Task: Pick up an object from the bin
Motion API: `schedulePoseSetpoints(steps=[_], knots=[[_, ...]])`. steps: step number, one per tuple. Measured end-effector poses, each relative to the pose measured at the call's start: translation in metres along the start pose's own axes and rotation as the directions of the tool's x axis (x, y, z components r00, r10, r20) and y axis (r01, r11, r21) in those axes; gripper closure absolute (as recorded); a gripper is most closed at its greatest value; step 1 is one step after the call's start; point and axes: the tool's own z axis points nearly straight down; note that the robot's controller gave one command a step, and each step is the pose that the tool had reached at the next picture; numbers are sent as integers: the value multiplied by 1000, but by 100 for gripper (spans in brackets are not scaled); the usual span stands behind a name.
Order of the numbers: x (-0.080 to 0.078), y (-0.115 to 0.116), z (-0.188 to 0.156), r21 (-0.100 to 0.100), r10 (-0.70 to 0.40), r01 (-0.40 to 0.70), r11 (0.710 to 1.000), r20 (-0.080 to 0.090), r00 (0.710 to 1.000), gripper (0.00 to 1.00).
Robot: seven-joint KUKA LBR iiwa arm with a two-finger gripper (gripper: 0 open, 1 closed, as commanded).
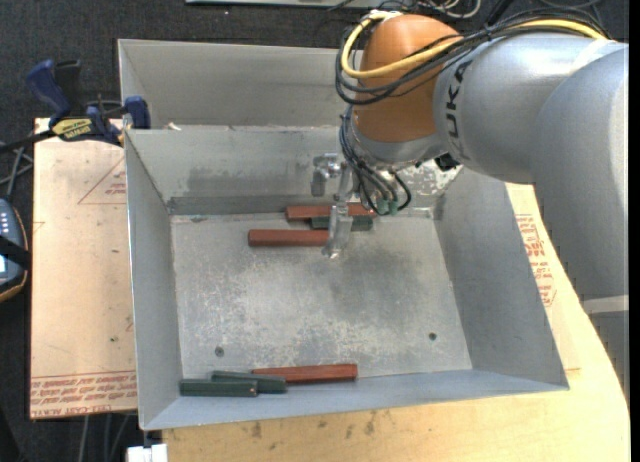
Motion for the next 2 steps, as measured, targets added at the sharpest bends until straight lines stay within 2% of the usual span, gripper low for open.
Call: schedulePoseSetpoints(steps=[1, 2], knots=[[18, 18, 74, -1, -99, 99, 995, 0, 995, 100], [18, 18, 74, -1, -99, 99, 995, 0, 995, 100]])
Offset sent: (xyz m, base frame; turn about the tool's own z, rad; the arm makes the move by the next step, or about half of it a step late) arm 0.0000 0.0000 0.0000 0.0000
